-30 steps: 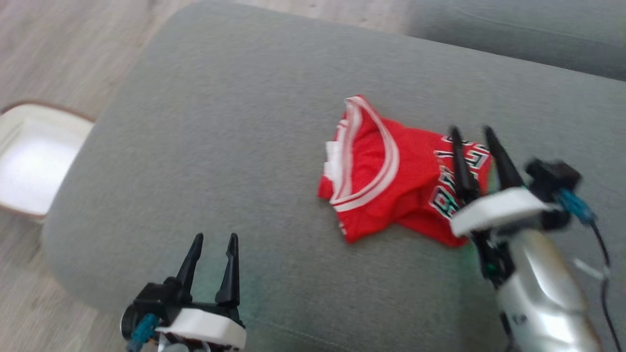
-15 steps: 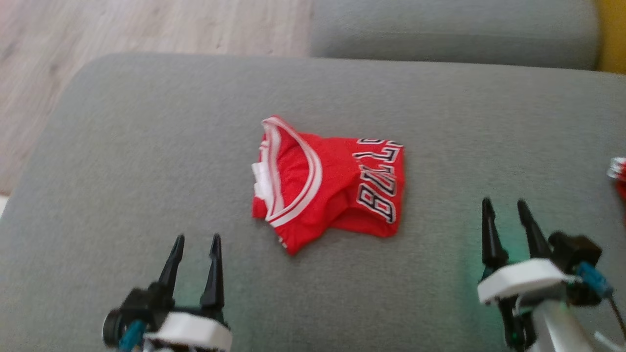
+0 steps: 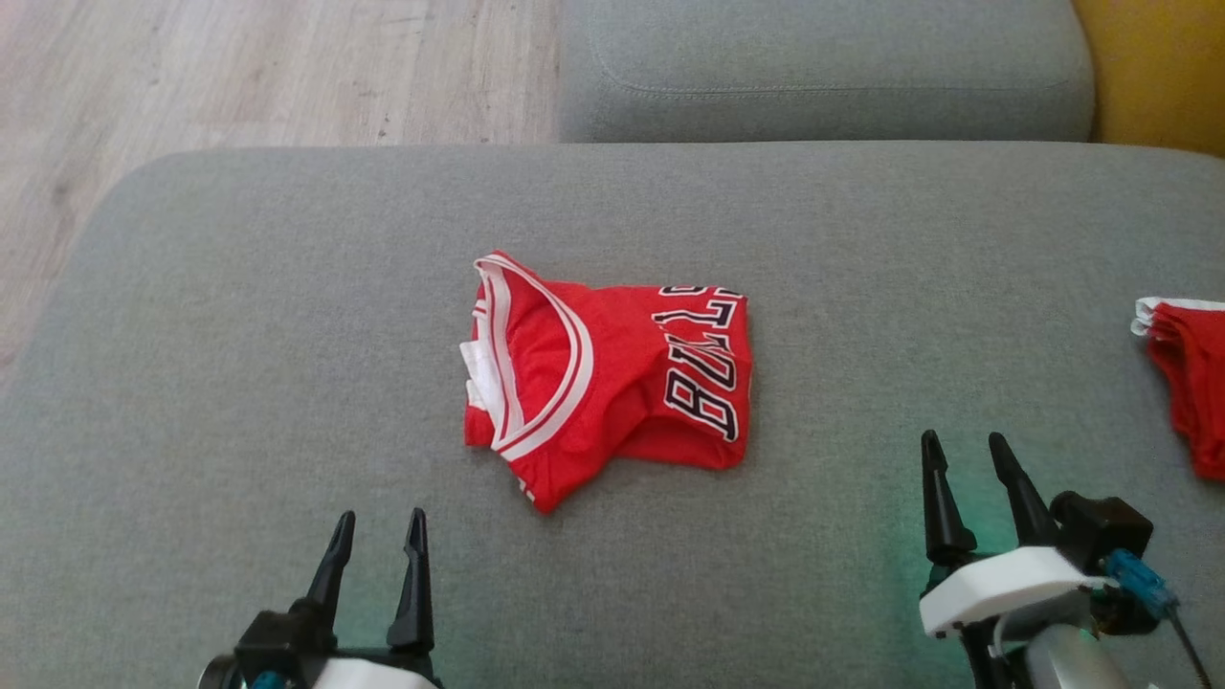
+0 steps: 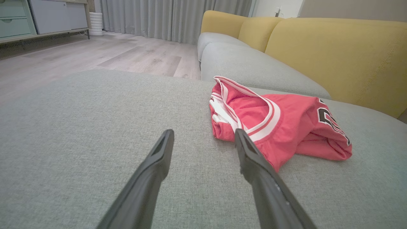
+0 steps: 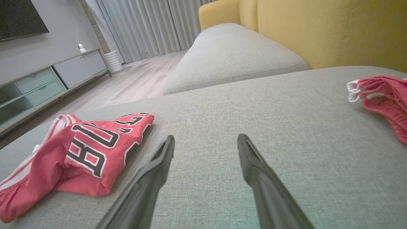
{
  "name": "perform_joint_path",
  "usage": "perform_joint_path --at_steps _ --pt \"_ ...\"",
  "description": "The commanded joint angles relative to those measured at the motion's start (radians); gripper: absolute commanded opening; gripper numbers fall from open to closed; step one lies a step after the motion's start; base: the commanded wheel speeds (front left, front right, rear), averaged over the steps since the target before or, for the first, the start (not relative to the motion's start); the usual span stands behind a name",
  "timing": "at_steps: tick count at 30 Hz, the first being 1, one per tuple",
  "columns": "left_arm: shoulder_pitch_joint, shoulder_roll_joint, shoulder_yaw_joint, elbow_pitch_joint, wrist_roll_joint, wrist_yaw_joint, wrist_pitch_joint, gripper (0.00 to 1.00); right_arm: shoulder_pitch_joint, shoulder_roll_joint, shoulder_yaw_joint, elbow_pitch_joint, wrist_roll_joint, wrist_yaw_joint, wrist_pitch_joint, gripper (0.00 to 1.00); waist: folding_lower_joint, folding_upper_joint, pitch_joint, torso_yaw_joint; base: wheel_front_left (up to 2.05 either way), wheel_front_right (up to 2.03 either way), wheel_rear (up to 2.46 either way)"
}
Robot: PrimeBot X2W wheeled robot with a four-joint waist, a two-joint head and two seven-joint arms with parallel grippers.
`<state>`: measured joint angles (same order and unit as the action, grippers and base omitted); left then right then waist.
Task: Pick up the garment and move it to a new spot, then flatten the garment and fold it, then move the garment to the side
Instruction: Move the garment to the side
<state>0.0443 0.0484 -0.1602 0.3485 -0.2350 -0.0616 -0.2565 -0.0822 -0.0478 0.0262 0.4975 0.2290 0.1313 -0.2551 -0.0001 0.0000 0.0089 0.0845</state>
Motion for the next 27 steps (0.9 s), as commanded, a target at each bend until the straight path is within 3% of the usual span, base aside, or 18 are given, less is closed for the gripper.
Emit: perform_joint_path --at_steps 1,5,11,17,27 --pt "-0.031 0.002 0.032 -0.032 0.005 0.001 -0.005 1.00 -0.024 -0.002 0.028 -0.035 0.000 -0.001 -0.007 1.00 0.0001 0.0000 0.002 0.005 0.00 0.00 0.00" --pt "-0.044 0.002 0.019 -0.029 0.001 -0.003 -0.005 1.00 -0.033 -0.002 0.088 -0.043 -0.011 -0.001 -0.007 1.00 0.0001 0.0000 0.009 0.027 0.00 0.00 0.00" --pt "-0.051 0.002 -0.011 -0.023 -0.015 -0.011 -0.005 1.00 -0.085 -0.002 0.386 -0.012 -0.001 -0.001 -0.007 1.00 0.0001 0.0000 0.034 0.089 0.00 0.00 0.00" --pt "-0.063 0.002 -0.037 -0.012 -0.031 -0.015 -0.005 1.00 -0.210 -0.002 0.594 0.082 0.041 -0.001 -0.007 1.00 0.0001 0.0000 0.068 0.168 0.00 0.00 0.00" --pt "-0.092 0.002 -0.072 -0.016 -0.063 -0.012 -0.005 1.00 -0.392 -0.002 0.766 0.333 0.107 -0.001 -0.001 1.00 0.0001 0.0000 0.128 0.278 0.00 0.00 0.00"
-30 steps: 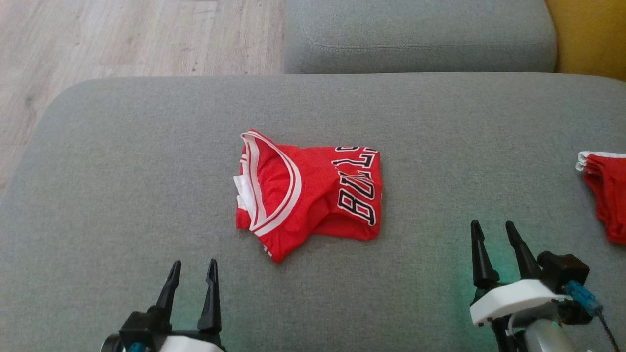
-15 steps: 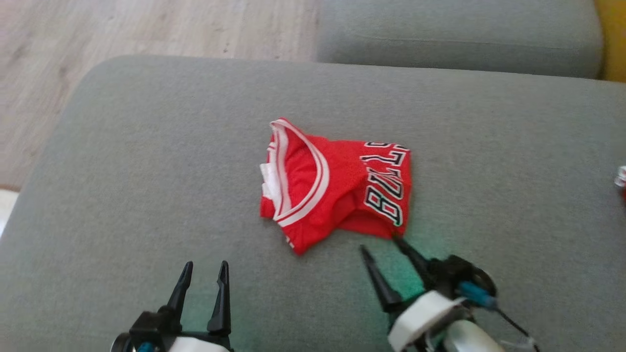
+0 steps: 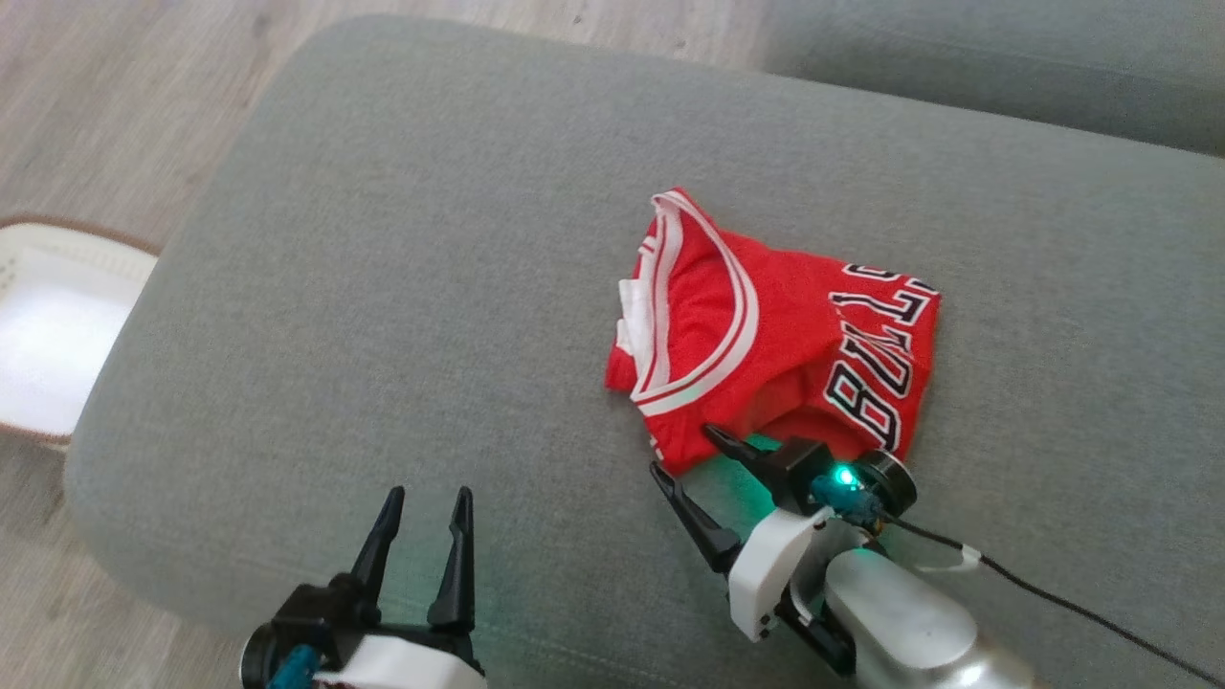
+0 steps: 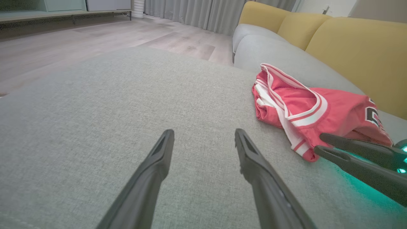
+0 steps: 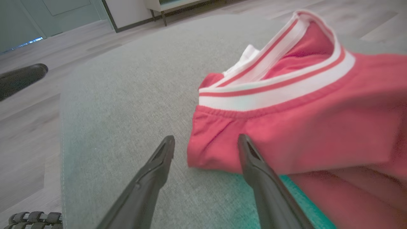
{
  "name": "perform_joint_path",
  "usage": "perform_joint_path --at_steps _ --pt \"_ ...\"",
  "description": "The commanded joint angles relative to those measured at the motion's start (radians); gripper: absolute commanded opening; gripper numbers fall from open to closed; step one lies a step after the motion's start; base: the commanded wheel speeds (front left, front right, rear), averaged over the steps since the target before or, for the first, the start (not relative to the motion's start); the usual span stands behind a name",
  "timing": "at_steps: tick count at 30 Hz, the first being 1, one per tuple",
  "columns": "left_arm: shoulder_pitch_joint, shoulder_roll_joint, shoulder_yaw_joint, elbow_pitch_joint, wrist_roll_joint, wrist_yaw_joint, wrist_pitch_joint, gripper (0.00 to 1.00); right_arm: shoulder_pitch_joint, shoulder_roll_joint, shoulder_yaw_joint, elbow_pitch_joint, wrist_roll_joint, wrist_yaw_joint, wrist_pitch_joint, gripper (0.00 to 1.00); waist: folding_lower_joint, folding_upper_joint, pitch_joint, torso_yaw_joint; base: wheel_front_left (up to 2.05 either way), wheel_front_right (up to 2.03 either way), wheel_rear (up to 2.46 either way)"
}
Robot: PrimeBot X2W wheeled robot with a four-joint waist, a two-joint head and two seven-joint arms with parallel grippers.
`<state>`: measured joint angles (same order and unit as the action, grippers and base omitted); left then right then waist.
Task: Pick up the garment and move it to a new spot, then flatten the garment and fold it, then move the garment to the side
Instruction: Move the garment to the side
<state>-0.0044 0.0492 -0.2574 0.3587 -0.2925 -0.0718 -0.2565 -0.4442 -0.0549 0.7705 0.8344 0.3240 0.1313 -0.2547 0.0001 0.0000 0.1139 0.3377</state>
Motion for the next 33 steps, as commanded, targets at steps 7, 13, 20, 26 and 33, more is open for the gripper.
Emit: perform_joint_path --at_steps 7,13,20,26,33 --pt "-0.056 0.001 0.017 -0.026 -0.024 0.001 -0.005 1.00 -0.084 0.005 0.107 0.100 0.070 -0.001 0.023 0.00 -0.0001 0.0000 0.052 0.040 0.00 0.00 0.00" --pt "-0.068 0.001 0.016 -0.026 -0.026 0.001 -0.005 1.00 -0.128 0.005 0.147 0.065 0.141 -0.001 0.003 0.00 -0.0001 0.0000 0.059 0.029 0.00 0.00 0.00" --pt "-0.080 0.001 0.008 -0.023 -0.019 -0.007 -0.005 1.00 -0.188 0.005 0.151 -0.108 0.227 -0.001 -0.007 0.00 -0.0001 0.0000 0.057 0.031 0.00 0.00 0.00" --pt "-0.087 0.001 -0.004 -0.008 -0.013 -0.011 -0.005 1.00 -0.205 0.005 0.185 -0.130 0.320 -0.001 -0.007 1.00 -0.0001 0.0000 0.048 0.040 0.00 0.00 0.00" --pt "-0.090 0.001 0.037 -0.015 0.005 -0.009 -0.005 1.00 -0.192 0.005 0.010 -0.149 0.222 -0.001 -0.007 1.00 -0.0001 0.0000 0.019 -0.015 0.00 0.00 0.00"
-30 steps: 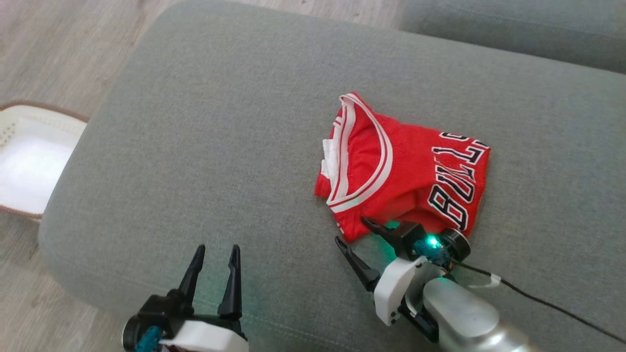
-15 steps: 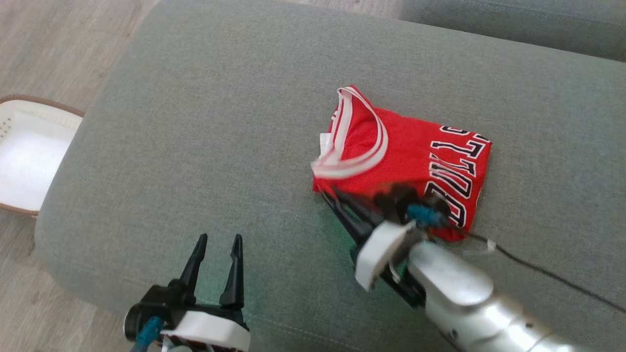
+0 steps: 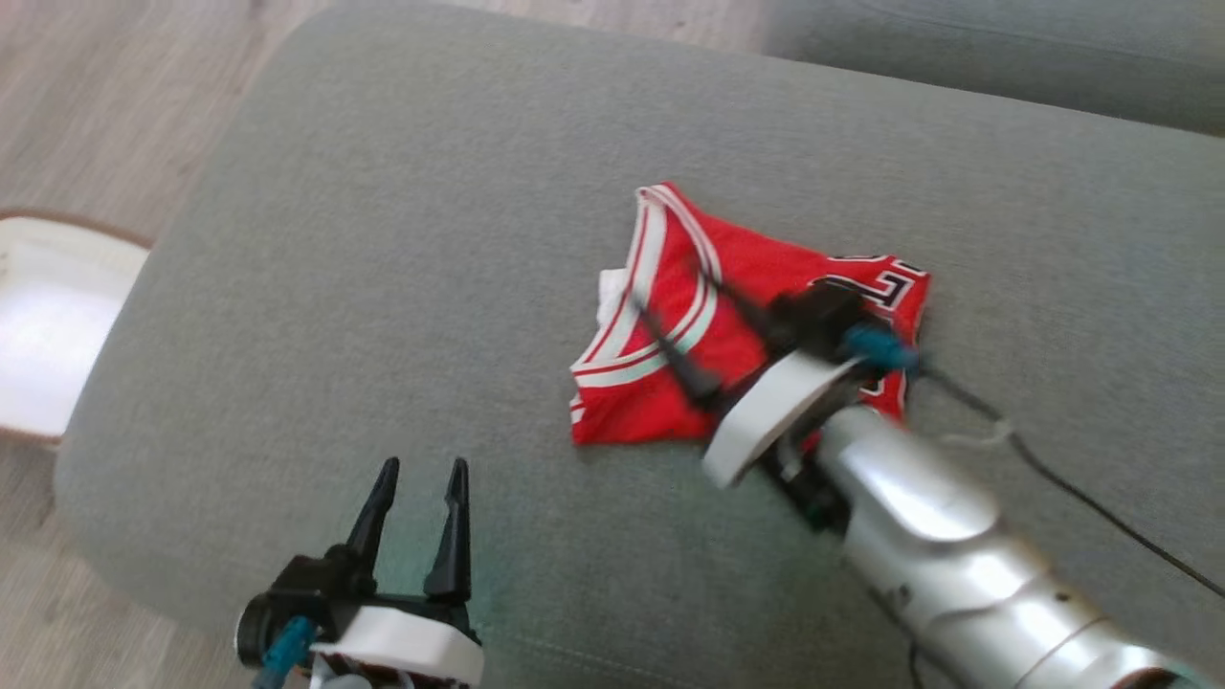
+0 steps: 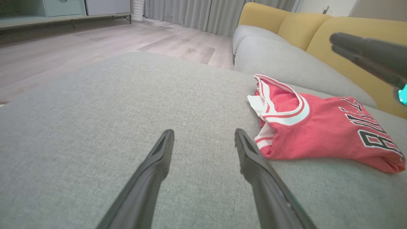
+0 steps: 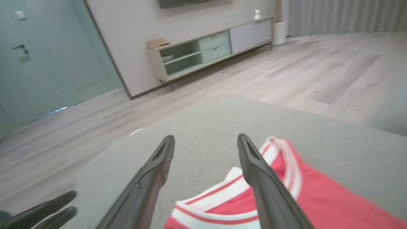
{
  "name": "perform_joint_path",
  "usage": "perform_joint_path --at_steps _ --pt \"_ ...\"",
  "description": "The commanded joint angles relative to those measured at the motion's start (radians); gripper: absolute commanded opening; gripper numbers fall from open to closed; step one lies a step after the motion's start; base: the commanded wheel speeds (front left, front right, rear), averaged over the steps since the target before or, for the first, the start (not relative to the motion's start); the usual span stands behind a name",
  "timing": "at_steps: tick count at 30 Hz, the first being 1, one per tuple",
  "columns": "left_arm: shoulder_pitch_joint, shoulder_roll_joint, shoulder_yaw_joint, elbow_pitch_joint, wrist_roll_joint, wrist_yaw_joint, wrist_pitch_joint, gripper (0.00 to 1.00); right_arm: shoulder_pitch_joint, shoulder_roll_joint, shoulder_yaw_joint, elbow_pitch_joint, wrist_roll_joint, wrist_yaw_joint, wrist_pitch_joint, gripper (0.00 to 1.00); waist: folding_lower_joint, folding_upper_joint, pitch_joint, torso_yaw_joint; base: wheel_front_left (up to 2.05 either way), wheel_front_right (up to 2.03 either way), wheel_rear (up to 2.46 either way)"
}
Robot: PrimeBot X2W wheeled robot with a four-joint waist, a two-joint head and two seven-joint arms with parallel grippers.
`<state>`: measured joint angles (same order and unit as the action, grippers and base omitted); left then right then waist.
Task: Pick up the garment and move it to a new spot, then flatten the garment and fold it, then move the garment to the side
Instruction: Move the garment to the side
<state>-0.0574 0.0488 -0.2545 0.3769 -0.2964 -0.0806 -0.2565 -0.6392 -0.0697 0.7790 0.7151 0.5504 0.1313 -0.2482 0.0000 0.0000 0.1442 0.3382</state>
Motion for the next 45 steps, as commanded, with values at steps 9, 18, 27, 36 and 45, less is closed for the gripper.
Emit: perform_joint_path --at_steps 9,18,27,36,45 --pt "-0.033 0.001 0.085 -0.041 0.039 -0.001 -0.005 1.00 0.192 0.019 -0.480 -0.098 -0.325 -0.001 -0.013 1.00 0.0000 0.0000 -0.064 -0.153 0.00 0.00 0.00" --pt "-0.006 0.001 0.156 -0.048 0.065 0.007 -0.005 1.00 0.339 0.019 -0.671 -0.182 -0.437 -0.001 -0.013 1.00 0.0000 0.0000 -0.097 -0.267 0.00 0.00 0.00" --pt "0.039 0.001 0.193 -0.044 0.081 0.014 -0.005 1.00 0.455 0.019 -0.713 -0.187 -0.432 -0.001 -0.014 1.00 0.0000 0.0000 -0.115 -0.313 0.00 0.00 0.00" --pt "0.018 0.001 0.160 -0.045 0.081 0.010 -0.005 1.00 0.449 0.019 -0.692 -0.174 -0.405 -0.001 -0.014 1.00 0.0000 0.0000 -0.084 -0.270 0.00 0.00 0.00" --pt "-0.033 0.001 0.082 -0.045 0.062 -0.003 -0.005 1.00 0.255 0.019 -0.541 -0.031 -0.301 -0.001 -0.014 1.00 0.0000 0.0000 0.005 -0.148 0.00 0.00 0.00"
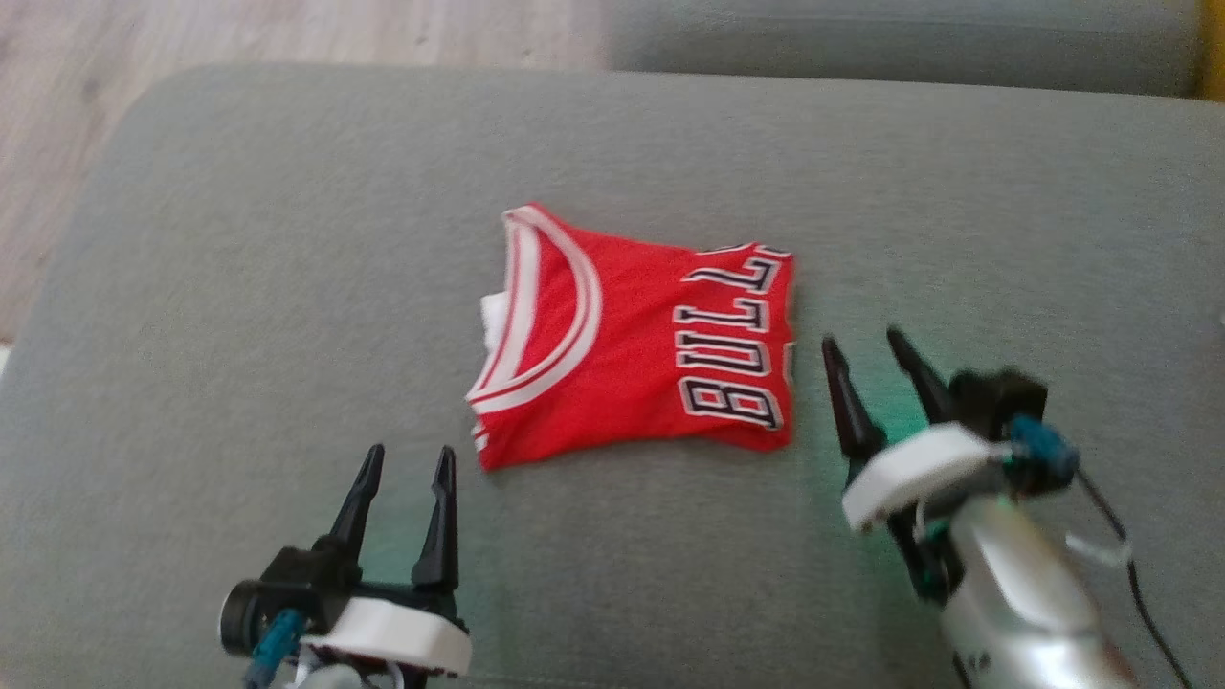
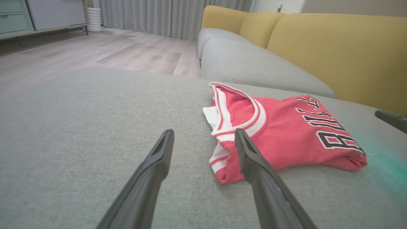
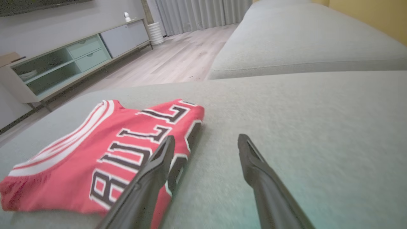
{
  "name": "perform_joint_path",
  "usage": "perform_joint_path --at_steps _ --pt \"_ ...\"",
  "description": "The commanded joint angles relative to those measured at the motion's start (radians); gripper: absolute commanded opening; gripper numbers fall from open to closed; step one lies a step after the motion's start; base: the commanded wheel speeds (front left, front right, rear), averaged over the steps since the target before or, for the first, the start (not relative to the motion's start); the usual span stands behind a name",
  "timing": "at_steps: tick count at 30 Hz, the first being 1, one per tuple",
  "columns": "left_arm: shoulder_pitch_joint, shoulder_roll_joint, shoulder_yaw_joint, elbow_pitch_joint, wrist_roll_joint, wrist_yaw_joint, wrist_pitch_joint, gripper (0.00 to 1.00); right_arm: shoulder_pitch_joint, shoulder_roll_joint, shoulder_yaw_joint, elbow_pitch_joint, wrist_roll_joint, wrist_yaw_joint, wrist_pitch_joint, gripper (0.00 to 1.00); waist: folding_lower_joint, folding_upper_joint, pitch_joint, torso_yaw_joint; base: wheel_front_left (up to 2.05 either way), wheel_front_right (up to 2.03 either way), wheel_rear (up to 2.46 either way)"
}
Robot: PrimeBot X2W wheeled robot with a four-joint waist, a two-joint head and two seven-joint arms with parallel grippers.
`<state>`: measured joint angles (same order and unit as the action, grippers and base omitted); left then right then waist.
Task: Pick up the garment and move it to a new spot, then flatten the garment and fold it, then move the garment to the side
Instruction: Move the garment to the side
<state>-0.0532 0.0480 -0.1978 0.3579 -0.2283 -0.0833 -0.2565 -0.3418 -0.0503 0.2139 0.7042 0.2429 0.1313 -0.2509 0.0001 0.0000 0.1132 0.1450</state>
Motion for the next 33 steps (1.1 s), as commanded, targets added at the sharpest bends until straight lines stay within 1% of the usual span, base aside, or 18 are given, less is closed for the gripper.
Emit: perform_joint_path --at_steps 1,5,9,10,11,12,15,18,19,20,27,30,33 --pt "-0.044 0.002 0.016 -0.026 -0.015 0.002 -0.005 1.00 -0.067 0.000 0.028 0.006 0.010 -0.001 -0.011 1.00 -0.0001 0.0000 0.044 0.062 0.00 0.00 0.00" --pt "-0.065 0.002 -0.025 -0.030 -0.034 0.005 -0.005 1.00 -0.142 0.000 0.028 0.143 0.027 -0.001 -0.011 1.00 -0.0001 0.0000 0.067 0.124 0.00 0.00 0.00" --pt "-0.071 0.002 -0.038 -0.031 -0.038 0.015 -0.005 1.00 -0.176 0.000 0.070 0.282 0.071 -0.001 -0.010 1.00 -0.0001 0.0000 0.080 0.153 0.00 0.00 0.00" --pt "-0.071 0.002 -0.039 -0.031 -0.040 0.018 -0.005 1.00 -0.179 0.000 0.086 0.305 0.092 -0.001 -0.010 0.85 -0.0001 0.0000 0.081 0.155 0.00 0.00 0.00" --pt "-0.072 0.002 -0.038 -0.032 -0.041 0.020 -0.005 1.00 -0.182 0.000 0.103 0.321 0.110 -0.001 -0.010 0.58 -0.0001 0.0000 0.083 0.154 0.00 0.00 0.00" --pt "-0.071 0.002 -0.036 -0.034 -0.042 0.023 -0.005 1.00 -0.185 0.000 0.124 0.329 0.127 -0.001 -0.010 0.00 -0.0001 0.0000 0.084 0.148 0.00 0.00 0.00" --pt "-0.072 0.002 -0.031 -0.038 -0.040 0.024 -0.005 1.00 -0.191 0.000 0.148 0.329 0.157 -0.001 -0.010 0.00 -0.0001 0.0000 0.085 0.126 0.00 0.00 0.00" --pt "-0.074 0.002 -0.022 -0.041 -0.031 0.022 -0.005 1.00 -0.193 0.000 0.142 0.293 0.171 -0.001 -0.011 0.00 -0.0001 0.0000 0.080 0.073 0.00 0.00 0.00" --pt "-0.075 0.002 -0.013 -0.042 -0.022 0.017 -0.005 1.00 -0.181 0.000 0.118 0.258 0.169 -0.001 -0.011 0.00 -0.0001 0.0000 0.075 0.022 0.00 0.00 0.00" --pt "-0.077 0.002 -0.011 -0.042 -0.019 0.015 -0.005 1.00 -0.172 0.000 0.105 0.241 0.167 -0.001 -0.011 0.00 -0.0001 0.0000 0.073 -0.006 0.00 0.00 0.00" --pt "-0.096 0.002 -0.003 -0.042 -0.009 0.002 -0.005 1.00 -0.086 0.000 0.080 0.153 0.135 -0.001 -0.011 0.00 -0.0001 0.0000 0.057 -0.262 0.00 0.00 0.00" --pt "-0.102 0.002 0.004 -0.035 -0.001 -0.002 -0.005 1.00 -0.058 0.000 0.076 0.120 0.142 -0.001 -0.011 0.00 -0.0001 0.0000 0.061 -0.372 0.00 0.00 0.00" --pt "-0.106 0.002 0.010 -0.030 0.012 -0.010 -0.005 1.00 -0.033 0.000 0.078 0.089 0.162 -0.001 -0.011 0.00 -0.0001 0.0000 0.067 -0.464 0.00 0.00 0.00"
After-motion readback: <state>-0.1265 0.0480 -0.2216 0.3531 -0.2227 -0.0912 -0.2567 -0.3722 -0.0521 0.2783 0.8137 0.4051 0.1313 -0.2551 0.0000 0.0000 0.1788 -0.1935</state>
